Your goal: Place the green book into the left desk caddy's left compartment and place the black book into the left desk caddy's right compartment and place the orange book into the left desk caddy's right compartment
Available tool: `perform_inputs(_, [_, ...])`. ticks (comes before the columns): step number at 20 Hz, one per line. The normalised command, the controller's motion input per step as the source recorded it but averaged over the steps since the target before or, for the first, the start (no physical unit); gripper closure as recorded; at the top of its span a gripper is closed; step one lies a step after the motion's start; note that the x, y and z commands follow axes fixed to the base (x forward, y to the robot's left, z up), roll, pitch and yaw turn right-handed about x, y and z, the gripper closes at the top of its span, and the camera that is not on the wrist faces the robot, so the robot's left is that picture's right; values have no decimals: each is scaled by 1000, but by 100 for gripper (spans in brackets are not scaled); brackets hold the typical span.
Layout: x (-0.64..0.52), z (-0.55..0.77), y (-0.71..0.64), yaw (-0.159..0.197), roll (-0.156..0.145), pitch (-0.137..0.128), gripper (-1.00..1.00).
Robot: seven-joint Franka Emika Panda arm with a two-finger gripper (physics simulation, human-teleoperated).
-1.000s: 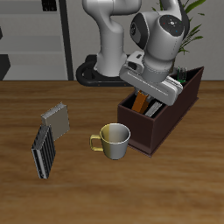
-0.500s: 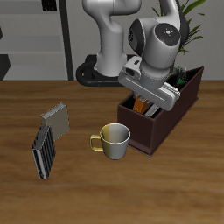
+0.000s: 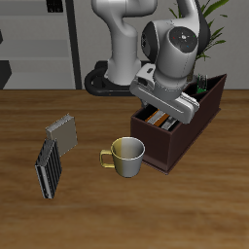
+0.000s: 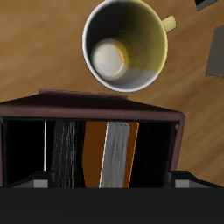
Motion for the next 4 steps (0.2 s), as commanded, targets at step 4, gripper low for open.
perform_inputs(4, [-5,81,76,8,24,-11,-100])
